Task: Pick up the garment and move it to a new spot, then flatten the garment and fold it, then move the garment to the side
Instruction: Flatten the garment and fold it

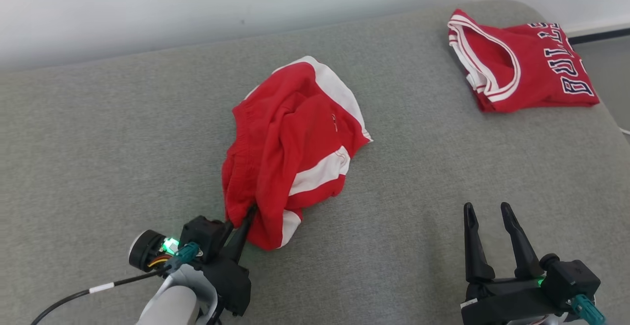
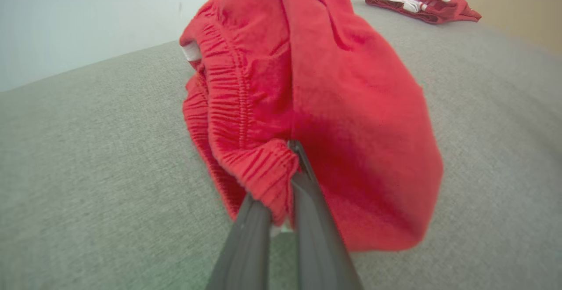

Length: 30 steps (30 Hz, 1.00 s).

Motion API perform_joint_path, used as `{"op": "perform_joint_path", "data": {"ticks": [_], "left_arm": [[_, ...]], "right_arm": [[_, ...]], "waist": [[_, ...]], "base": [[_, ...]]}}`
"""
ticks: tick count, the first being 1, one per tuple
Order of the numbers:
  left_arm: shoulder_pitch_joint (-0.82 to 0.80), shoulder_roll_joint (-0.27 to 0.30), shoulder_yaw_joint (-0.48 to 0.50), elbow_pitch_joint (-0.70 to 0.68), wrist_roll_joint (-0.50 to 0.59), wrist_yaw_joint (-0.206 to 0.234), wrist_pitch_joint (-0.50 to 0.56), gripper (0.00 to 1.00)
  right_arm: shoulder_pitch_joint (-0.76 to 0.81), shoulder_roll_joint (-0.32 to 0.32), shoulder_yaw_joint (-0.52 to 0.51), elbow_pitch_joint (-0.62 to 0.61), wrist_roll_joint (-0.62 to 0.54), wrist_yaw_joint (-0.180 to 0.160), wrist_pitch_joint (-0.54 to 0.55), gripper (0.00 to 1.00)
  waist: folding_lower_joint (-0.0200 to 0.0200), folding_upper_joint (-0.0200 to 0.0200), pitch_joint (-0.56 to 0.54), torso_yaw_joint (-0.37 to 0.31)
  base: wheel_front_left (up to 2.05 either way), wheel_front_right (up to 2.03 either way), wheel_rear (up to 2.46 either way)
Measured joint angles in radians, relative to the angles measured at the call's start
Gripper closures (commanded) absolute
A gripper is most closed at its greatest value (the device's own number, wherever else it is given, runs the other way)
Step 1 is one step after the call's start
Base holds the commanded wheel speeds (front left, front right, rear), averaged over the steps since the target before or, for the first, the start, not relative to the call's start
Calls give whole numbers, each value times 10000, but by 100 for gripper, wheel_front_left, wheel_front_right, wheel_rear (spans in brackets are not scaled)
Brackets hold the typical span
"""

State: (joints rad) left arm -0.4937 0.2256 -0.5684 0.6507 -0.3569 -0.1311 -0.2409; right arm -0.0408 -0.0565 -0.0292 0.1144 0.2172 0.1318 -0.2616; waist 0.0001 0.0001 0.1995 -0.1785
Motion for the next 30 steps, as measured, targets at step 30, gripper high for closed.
{"op": "perform_joint_path", "data": {"ticks": [30], "left_arm": [[4452, 13, 587, -4102, -334, 1049, -127, 100]], "right_arm": [[436, -92, 180, 144, 205, 0, 0, 0]], "waist": [[-2, -1, -765, 2139]], "base": [[0, 0, 0]]}}
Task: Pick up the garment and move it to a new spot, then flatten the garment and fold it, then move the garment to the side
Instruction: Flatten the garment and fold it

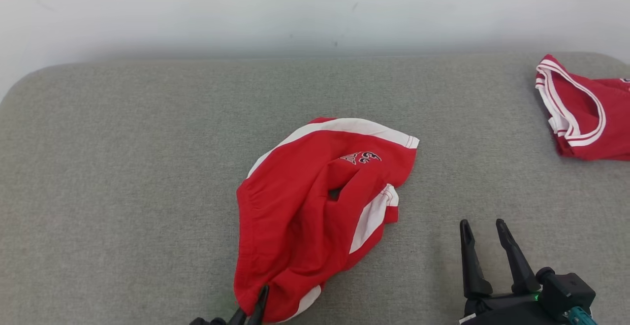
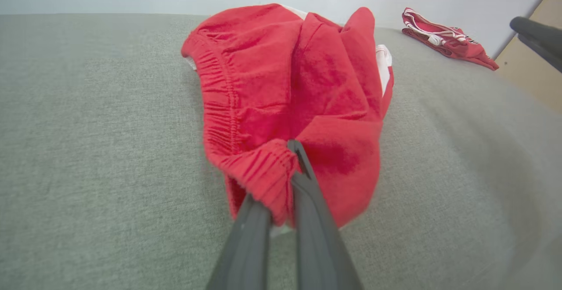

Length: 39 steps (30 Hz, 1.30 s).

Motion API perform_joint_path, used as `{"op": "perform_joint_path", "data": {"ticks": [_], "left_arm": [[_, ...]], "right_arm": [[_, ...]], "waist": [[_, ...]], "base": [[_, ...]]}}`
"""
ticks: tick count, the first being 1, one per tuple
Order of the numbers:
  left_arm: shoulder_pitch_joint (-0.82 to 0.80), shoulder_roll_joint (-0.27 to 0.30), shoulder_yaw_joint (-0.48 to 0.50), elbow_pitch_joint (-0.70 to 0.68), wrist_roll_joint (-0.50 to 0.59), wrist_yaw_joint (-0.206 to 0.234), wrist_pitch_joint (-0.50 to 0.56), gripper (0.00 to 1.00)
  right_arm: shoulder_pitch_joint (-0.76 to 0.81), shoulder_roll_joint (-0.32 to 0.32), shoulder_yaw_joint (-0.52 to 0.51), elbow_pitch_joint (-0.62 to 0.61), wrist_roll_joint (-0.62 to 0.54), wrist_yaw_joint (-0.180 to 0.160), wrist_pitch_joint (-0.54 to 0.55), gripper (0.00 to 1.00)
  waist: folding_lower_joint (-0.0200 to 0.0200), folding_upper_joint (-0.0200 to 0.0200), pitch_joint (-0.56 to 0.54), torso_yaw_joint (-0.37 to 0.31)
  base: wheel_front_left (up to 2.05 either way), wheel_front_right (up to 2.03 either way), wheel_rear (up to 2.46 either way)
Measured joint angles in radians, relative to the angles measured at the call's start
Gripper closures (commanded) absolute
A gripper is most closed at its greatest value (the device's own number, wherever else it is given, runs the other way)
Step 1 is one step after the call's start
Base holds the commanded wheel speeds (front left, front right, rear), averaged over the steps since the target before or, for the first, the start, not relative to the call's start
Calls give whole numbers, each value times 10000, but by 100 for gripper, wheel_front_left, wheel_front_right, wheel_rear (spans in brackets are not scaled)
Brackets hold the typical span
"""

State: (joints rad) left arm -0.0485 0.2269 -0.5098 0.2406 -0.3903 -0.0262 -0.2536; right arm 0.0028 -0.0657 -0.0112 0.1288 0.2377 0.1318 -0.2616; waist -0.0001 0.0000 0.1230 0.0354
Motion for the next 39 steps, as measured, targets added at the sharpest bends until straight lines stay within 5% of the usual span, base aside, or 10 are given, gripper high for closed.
{"op": "perform_joint_path", "data": {"ticks": [9, 26, 29, 30, 31, 39], "left_arm": [[-1318, 188, 263, 267, 96, -174, 0, 100], [-3801, 464, 1244, 3010, -151, -533, -63, 100], [-3996, 282, 1434, 3106, -82, -535, -79, 12], [-3998, 228, 1444, 3170, -40, -543, -81, 12], [-3992, 173, 1455, 3206, 23, -546, -81, 0], [-3357, -142, 1515, 2859, 374, -688, -88, 0]], "right_arm": [[-112, -65, 21, 48, 59, 0, 0, 0], [-511, -98, -59, 123, 75, 0, 0, 0], [-533, -73, -92, 159, 69, 0, 0, 0], [-533, -65, -88, 178, 69, 0, 0, 0], [-532, -58, -88, 198, 69, 0, 0, 0], [-413, -15, -86, 293, 88, 0, 0, 0]], "waist": [[0, 0, 36, -480], [2, 0, 830, -1616], [2, 1, 895, -1665], [2, 1, 887, -1657], [2, 0, 872, -1637], [2, 0, 585, -1168]], "base": [[0, 0, 0], [0, 0, 0], [0, 0, 0], [0, 0, 0], [0, 0, 0], [0, 0, 0]]}}
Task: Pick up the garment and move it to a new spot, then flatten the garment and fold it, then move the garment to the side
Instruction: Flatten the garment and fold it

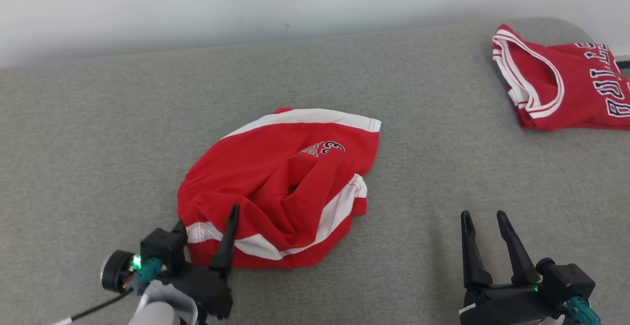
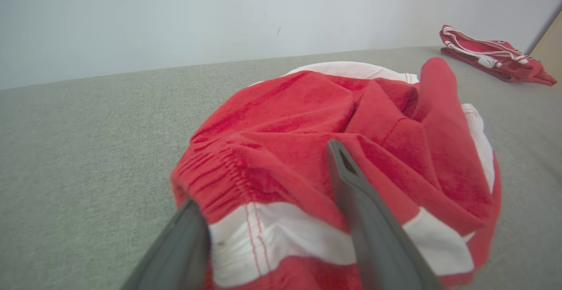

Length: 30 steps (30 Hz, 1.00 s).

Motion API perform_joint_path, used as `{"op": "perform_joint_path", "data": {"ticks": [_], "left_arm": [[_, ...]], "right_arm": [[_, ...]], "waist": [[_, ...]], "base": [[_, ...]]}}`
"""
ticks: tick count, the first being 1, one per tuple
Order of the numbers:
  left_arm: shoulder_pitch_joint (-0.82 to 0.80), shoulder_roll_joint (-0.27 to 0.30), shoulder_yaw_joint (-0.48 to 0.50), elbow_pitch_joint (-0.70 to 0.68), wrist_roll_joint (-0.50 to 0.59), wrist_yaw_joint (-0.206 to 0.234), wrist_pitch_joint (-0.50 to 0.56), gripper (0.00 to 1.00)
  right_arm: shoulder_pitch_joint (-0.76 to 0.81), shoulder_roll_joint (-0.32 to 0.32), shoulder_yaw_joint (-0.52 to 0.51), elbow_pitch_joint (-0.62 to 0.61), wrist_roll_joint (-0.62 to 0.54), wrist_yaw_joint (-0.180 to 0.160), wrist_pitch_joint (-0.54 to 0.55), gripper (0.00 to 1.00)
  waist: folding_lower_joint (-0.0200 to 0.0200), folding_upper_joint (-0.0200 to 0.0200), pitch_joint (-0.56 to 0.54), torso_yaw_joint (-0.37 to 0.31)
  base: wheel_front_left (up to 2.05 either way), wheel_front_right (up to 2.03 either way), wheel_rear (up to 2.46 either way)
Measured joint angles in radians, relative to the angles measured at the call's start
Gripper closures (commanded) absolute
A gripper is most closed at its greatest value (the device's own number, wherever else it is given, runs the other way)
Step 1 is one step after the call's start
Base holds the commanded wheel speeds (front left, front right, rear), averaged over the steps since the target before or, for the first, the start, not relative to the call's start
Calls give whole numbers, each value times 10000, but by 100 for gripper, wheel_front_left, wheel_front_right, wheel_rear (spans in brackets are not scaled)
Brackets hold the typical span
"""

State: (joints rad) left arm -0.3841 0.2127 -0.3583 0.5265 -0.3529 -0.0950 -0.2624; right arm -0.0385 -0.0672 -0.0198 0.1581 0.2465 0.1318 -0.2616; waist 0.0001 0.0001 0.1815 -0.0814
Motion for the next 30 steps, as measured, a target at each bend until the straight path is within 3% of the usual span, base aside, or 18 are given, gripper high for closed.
{"op": "perform_joint_path", "data": {"ticks": [13, 30], "left_arm": [[1631, -92, -353, -894, 77, -2, 2, 0], [2826, 215, -408, -2052, -10, 453, 165, 0]], "right_arm": [[222, 38, 67, 82, 73, 0, 0, 0], [415, 58, 29, 132, 159, 0, 0, 0]], "waist": [[-1, -1, -532, 935], [-1, -1, -783, 1187]], "base": [[0, 0, 0], [0, 0, 0]]}}
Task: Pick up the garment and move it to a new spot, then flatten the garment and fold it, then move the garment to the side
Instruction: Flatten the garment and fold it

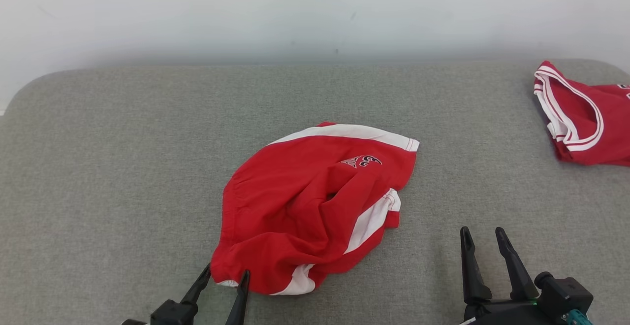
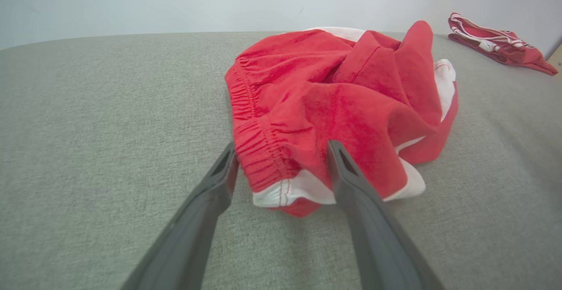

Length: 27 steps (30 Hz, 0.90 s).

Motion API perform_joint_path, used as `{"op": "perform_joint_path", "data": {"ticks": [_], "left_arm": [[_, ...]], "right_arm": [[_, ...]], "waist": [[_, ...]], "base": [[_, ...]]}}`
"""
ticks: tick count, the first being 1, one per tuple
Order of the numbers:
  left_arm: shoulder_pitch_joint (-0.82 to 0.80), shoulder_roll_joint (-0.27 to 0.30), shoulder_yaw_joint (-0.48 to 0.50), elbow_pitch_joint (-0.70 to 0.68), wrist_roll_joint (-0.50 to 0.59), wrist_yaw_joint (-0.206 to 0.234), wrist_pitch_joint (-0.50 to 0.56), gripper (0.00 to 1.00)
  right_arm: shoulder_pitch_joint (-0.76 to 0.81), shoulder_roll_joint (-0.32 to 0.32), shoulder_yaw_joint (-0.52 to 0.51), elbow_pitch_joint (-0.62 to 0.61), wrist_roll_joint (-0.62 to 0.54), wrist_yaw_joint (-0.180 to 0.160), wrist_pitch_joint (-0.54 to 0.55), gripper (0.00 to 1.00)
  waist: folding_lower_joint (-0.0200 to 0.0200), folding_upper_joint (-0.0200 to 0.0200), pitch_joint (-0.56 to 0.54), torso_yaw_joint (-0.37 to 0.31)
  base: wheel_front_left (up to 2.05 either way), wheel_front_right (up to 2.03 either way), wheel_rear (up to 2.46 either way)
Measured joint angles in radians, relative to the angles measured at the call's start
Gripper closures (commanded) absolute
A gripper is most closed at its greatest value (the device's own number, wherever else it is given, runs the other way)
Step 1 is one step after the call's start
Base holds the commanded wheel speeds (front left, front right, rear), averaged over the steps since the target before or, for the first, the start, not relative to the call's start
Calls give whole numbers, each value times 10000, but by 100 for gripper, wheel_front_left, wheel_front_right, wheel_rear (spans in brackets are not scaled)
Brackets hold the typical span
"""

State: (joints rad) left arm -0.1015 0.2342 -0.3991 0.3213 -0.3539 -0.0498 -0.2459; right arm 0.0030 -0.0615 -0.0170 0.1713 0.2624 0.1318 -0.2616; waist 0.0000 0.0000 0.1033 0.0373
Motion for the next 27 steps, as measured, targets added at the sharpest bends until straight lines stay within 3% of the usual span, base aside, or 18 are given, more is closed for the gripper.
{"op": "perform_joint_path", "data": {"ticks": [17, 27], "left_arm": [[1083, 104, 972, -2117, 38, 765, -140, 0], [1733, -355, 2740, -2813, 895, 882, -165, 0]], "right_arm": [[157, -42, -58, -10, 15, 0, 0, 0], [226, -117, -65, 138, 17, 0, 0, 0]], "waist": [[0, 0, -182, 387], [0, 0, -353, 379]], "base": [[0, 0, 0], [0, 0, 0]]}}
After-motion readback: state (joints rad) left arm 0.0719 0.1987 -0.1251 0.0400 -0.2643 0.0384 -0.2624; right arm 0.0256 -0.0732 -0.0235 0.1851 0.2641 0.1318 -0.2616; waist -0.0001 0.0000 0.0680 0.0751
